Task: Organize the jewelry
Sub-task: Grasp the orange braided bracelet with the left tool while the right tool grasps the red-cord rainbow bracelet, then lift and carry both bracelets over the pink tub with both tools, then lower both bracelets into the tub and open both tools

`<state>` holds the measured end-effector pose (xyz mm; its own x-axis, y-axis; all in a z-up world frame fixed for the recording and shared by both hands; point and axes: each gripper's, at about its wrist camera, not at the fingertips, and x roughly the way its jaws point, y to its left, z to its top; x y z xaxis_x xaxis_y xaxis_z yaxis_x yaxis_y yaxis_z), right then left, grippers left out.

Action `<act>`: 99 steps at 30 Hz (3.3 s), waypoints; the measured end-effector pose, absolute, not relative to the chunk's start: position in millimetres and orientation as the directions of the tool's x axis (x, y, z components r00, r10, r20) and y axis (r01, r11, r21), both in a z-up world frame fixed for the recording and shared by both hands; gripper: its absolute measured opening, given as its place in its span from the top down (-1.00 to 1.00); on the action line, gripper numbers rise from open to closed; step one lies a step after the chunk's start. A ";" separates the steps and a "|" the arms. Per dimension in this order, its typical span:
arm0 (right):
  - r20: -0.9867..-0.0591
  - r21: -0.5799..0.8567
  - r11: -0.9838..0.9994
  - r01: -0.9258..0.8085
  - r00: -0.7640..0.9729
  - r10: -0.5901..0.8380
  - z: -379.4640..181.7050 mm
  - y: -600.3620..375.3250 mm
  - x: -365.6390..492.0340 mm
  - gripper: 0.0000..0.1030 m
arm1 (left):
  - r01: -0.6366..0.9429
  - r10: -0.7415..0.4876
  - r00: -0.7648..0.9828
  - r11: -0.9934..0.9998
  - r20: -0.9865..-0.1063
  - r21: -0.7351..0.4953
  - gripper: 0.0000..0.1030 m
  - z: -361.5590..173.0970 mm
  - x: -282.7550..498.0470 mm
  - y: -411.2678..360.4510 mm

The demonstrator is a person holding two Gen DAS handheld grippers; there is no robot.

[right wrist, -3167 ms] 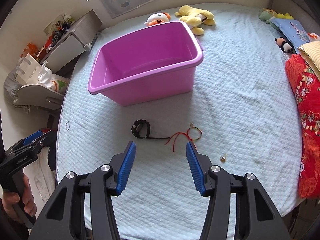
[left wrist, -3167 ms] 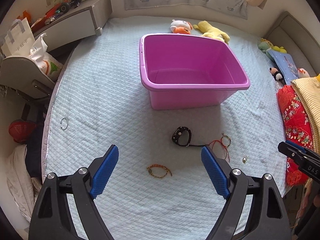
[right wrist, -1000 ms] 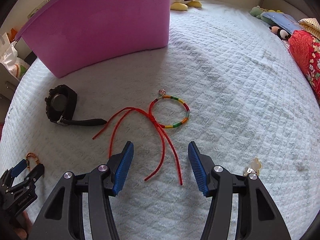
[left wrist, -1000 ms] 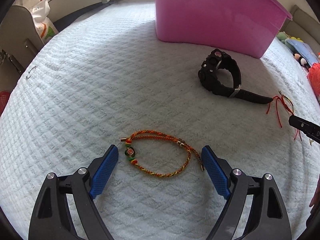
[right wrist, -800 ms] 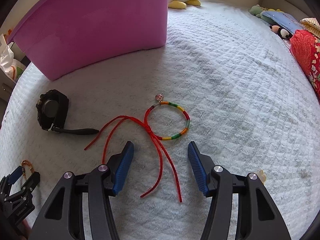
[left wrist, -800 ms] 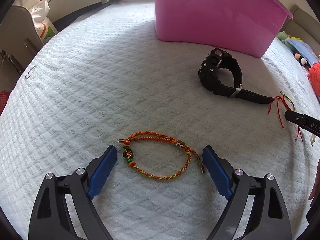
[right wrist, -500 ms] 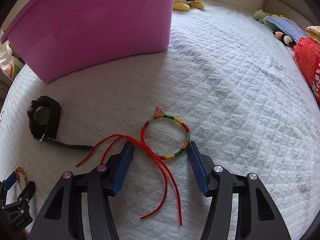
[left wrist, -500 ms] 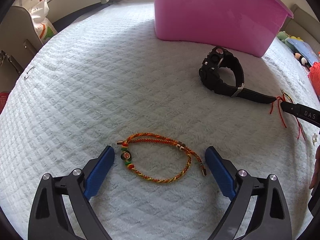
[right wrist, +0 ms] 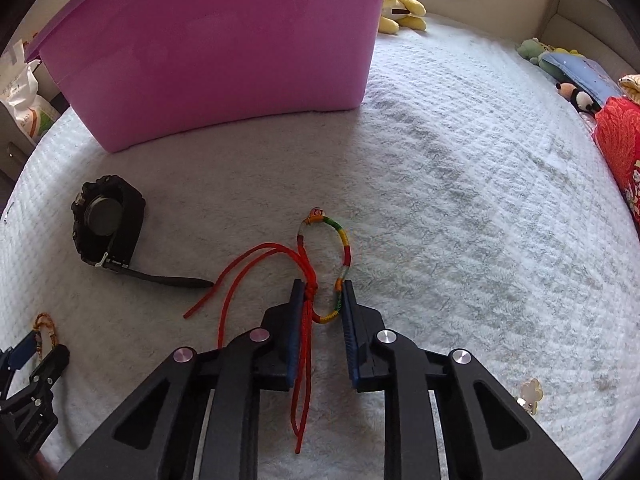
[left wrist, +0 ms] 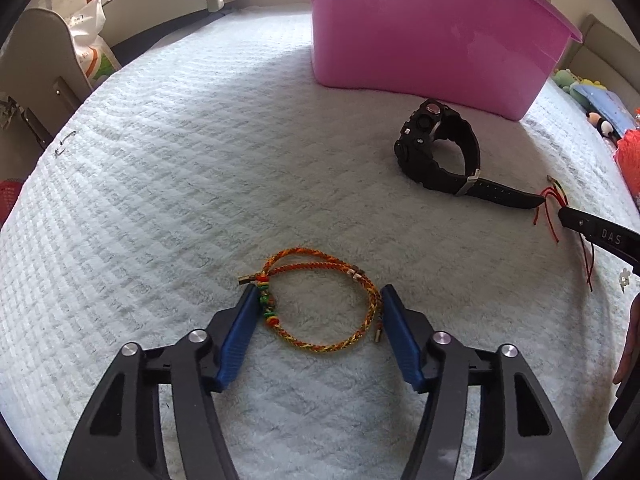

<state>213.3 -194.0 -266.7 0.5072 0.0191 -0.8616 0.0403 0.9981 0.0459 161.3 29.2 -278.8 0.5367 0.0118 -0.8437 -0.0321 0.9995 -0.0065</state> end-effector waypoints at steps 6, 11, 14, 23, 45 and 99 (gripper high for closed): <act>-0.865 0.097 0.994 0.055 0.498 0.056 -261.6 -196.4 201.5 0.77 | -0.026 -0.019 0.516 0.999 -0.856 -0.038 0.66 -270.8 157.2 33.6; -0.872 0.116 0.992 0.051 0.483 0.077 -256.0 -195.3 183.0 0.78 | -0.025 -0.039 0.503 0.998 -0.863 -0.060 0.81 -261.8 149.3 40.8; -0.879 0.129 0.990 0.052 0.469 0.090 -250.7 -193.3 165.9 0.78 | -0.013 -0.052 0.497 0.998 -0.866 -0.067 0.81 -254.3 139.8 43.0; -0.908 0.186 0.981 0.065 0.394 0.146 -225.6 -179.0 97.2 0.78 | 0.089 -0.122 0.414 0.992 -0.902 -0.093 0.81 -222.0 92.3 44.6; -0.861 0.236 0.960 0.151 0.491 0.134 14.6 -230.1 76.7 0.78 | 0.196 -0.223 0.473 0.970 -0.852 -0.145 0.81 4.2 117.6 32.6; -0.871 0.328 0.921 -0.209 0.310 0.381 -27.5 -183.6 493.5 0.77 | -0.079 -0.044 0.258 0.995 -0.965 -0.066 0.71 -39.7 461.6 -6.8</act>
<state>493.5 -183.6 -27.5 0.3102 0.3809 -0.8710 -0.2087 0.9212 0.3285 461.6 -6.8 -39.7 0.2580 -0.0440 -0.9651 -0.0788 0.9947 -0.0664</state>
